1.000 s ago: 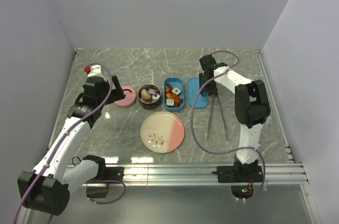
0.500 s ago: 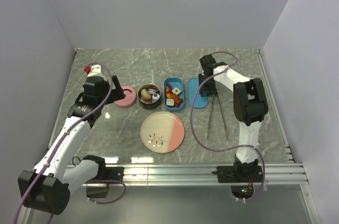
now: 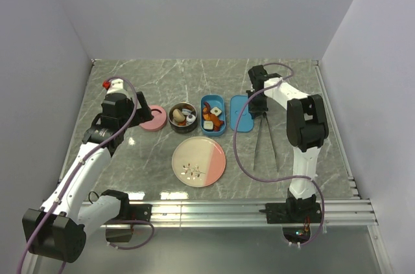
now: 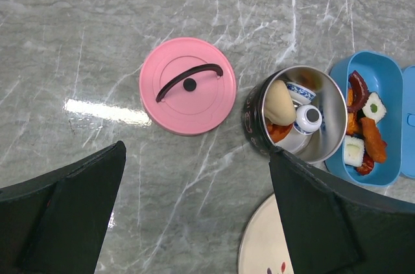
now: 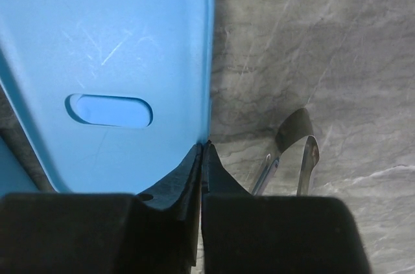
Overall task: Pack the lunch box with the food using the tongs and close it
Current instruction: Pick up the lid of the lunch box with the right arm
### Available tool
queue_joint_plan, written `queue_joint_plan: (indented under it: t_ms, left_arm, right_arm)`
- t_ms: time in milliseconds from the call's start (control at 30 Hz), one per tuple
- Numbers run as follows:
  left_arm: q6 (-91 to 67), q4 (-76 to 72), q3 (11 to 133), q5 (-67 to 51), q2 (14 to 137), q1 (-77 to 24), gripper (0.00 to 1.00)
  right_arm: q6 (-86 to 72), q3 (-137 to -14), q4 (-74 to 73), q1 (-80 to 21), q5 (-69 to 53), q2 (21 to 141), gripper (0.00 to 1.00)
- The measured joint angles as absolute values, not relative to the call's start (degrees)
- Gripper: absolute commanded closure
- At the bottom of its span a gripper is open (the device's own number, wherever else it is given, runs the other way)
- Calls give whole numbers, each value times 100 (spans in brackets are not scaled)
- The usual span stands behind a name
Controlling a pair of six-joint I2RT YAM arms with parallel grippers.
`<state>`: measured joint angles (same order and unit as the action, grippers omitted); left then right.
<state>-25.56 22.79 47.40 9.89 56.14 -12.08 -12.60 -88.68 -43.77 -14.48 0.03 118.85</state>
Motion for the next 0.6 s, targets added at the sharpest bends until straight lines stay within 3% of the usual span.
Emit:
queue_joint_plan:
  t_ms: [600]
  left_arm:
    - [-2561, 2165, 4740, 845, 5596, -1203, 1]
  right_arm:
    - [-1579, -9181, -4967, -1433, -43, 11271, 100]
